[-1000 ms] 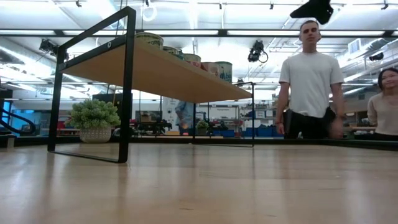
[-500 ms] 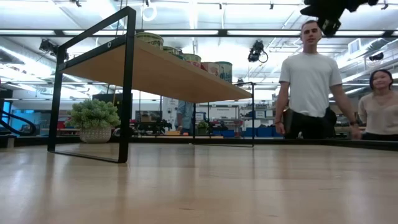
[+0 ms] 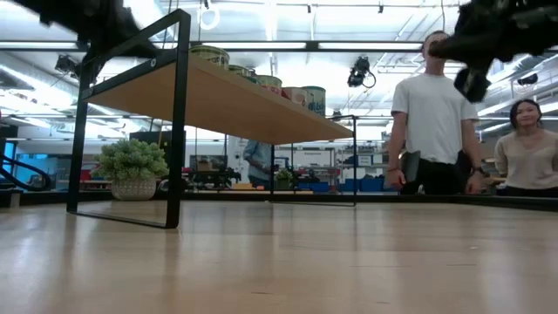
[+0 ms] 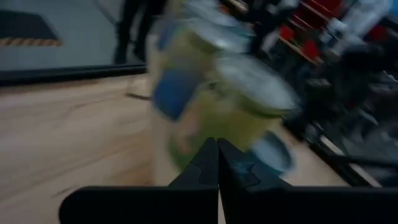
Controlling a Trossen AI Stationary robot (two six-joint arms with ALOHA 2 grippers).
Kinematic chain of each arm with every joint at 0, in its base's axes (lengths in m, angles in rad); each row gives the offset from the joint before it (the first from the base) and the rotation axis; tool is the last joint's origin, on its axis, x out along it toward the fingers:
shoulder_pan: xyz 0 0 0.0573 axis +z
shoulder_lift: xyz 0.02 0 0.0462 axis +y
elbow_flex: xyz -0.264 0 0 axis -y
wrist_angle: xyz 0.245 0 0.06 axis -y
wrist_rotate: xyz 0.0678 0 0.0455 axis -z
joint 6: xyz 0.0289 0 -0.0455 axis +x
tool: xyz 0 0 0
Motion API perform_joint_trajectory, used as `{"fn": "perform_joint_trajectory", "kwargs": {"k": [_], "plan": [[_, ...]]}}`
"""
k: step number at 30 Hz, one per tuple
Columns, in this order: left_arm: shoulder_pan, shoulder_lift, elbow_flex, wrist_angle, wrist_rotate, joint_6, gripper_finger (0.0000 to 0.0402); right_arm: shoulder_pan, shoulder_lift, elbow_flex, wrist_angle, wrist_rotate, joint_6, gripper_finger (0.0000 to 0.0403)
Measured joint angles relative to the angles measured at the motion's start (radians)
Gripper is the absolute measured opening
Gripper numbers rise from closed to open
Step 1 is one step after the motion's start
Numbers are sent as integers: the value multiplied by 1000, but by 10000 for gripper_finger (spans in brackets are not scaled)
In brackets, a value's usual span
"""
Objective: Pick and place cans onto a shelf
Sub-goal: Return to Home Position
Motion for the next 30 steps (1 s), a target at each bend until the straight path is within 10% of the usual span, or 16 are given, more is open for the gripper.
{"fn": "perform_joint_trajectory", "kwargs": {"k": [10,19,30], "plan": [[-1,-17,-186,105,-61,-230,0,-1,-57,-143,38,-26,73,4],[-2,-126,-319,294,-64,-118,0,-24,-212,-267,31,-52,248,2],[-58,-455,-500,410,-52,70,0,-102,-301,-269,22,177,384,1]]}}
